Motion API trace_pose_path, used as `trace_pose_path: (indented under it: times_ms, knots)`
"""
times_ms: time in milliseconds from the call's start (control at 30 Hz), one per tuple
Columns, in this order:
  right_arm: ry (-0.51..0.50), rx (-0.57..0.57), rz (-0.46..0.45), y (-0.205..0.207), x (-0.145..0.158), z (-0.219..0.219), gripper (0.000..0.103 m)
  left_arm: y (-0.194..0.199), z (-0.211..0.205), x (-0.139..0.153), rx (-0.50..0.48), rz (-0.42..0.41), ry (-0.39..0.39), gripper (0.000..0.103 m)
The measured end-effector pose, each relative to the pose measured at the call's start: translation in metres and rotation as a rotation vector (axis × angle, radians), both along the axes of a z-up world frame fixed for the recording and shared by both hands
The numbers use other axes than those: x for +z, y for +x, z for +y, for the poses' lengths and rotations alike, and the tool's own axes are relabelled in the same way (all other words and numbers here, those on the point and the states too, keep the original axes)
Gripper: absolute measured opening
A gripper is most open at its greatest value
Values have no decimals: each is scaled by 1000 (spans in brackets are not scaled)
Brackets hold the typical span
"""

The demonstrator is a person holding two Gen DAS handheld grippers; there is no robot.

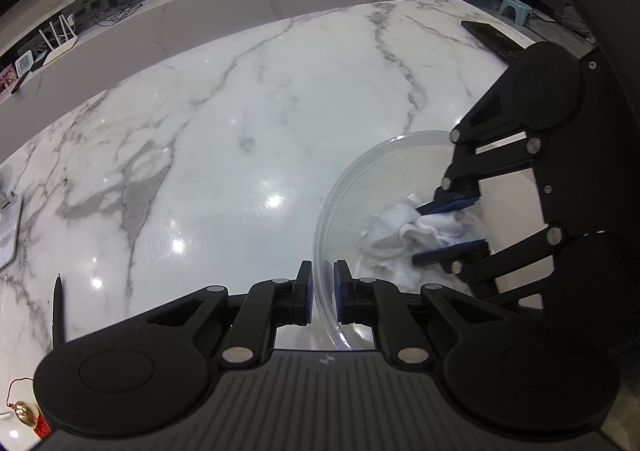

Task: Clean bowl
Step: 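Rub the cloth around the bowl interior with the right tool while the left holds the rim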

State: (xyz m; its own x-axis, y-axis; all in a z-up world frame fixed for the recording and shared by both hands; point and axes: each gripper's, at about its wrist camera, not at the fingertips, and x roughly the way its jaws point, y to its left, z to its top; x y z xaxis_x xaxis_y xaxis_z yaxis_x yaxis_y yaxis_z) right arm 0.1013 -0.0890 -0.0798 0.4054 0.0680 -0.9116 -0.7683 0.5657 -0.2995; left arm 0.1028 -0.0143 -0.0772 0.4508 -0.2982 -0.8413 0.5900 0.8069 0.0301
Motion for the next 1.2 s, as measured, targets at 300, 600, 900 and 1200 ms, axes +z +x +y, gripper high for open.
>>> trace_pose_path:
  times_ms: [300,600,900,1200]
  knots:
    - [-44,13,62,-11,3,-5,19,0,0,0,-2,-1,3,9]
    - [35,20,168,-17,9,-2,19,0,1,-1,-5,-4,7,9]
    - [156,52,180,-14,12,8,19,0,1,-2,-9,-7,9,9]
    - [200,58,106,-11,9,13,19,1,0,-2,-6,-9,10,9]
